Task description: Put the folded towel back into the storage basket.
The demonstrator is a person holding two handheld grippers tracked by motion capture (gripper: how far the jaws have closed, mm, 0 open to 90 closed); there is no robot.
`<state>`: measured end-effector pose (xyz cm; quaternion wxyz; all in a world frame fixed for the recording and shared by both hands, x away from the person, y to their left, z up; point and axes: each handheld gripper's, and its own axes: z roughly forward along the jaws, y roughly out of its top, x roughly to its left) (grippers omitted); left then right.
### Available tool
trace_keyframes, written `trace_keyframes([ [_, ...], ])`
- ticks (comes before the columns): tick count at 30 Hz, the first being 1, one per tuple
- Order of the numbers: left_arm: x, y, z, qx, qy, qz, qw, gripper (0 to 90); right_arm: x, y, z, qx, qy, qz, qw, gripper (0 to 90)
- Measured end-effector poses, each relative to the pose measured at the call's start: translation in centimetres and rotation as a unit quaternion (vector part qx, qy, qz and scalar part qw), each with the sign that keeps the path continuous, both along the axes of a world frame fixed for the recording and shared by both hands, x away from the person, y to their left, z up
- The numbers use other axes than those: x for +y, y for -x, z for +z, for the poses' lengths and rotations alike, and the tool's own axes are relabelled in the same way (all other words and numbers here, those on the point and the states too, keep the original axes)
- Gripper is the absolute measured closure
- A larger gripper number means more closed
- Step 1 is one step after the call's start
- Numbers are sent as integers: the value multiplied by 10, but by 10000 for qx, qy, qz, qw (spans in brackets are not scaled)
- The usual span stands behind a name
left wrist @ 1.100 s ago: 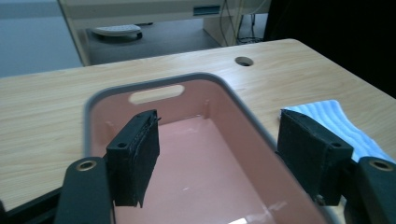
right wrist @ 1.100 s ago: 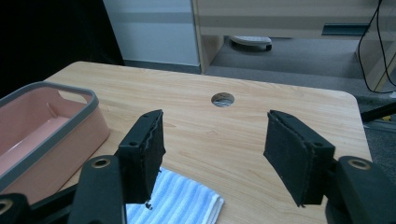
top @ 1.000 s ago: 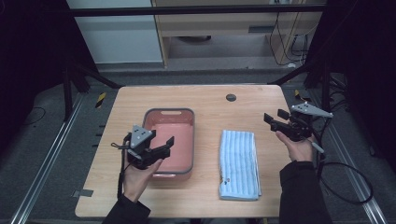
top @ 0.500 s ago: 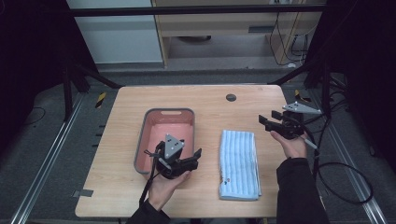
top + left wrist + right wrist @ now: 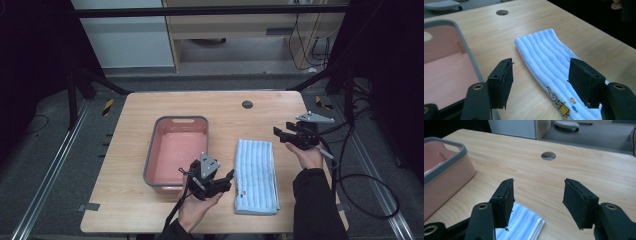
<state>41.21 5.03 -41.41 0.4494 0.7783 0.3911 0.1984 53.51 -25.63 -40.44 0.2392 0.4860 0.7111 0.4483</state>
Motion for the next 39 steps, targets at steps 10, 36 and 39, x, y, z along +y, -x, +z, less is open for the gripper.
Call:
trace_keyframes([
  [10, -21, 4, -32, 344, -296, -185, 9988, 388, 4, -9, -33, 411, 54, 75, 9991, 415],
  [36, -42, 0, -85, 990, -472, -342, 9934, 547, 30, -10, -94, 1268, 413, 229, 9908, 499],
  [39, -44, 2, -85, 992, -477, -363, 9933, 611, 33, -8, -94, 1261, 387, 255, 9909, 598],
])
